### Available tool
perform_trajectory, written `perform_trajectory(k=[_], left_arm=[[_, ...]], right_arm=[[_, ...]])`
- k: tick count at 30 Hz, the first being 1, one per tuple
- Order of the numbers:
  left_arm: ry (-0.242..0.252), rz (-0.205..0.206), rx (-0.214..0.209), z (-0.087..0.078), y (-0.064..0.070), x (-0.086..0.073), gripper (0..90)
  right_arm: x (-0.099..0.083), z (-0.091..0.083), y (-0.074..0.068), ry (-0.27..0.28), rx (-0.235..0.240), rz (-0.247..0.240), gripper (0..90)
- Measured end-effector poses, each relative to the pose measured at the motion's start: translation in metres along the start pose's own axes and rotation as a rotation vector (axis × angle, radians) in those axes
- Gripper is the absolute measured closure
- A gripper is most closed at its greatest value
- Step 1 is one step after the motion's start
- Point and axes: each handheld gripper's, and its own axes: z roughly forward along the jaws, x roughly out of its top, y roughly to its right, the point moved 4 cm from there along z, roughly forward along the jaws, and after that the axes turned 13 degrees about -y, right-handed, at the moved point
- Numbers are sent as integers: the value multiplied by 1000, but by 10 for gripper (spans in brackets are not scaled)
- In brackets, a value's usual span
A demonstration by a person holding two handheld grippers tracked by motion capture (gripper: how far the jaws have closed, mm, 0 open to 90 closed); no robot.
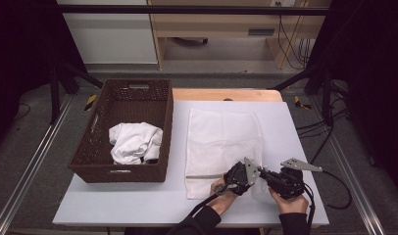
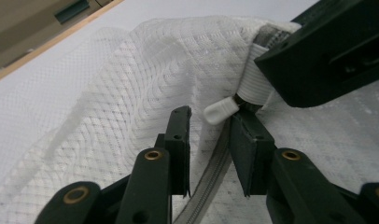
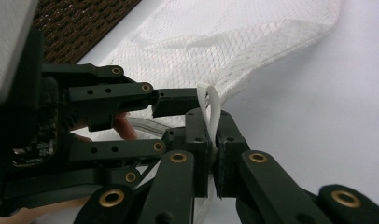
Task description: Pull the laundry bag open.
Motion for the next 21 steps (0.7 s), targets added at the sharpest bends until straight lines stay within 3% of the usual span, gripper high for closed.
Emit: perform_trajectory(k=[2,5,8,10,14,15,21], left_arm=[[-1,-1,9,0,0,0,614],[19,-36,-34,-3,-3,0,573],[40,2,-3,-8,-3,2,520],[42,5,-8,-7,-3,2,520],[28,1,-16,-3,-4,3,598],[27,6,-22,-2,-3,2,657],[10,35,-26,-2,1,1,753]], right_arm=[[0,0,1,3,1,0,865],[0,-1,1,6,-1,3,865],[0,-2,1,8,2,2,865],[0,-2,1,8,2,1,865],[0,-2,0,4,2,-2,865],[0,-1,0,3,1,-6,866],[0,-1,1,4,2,2,865]])
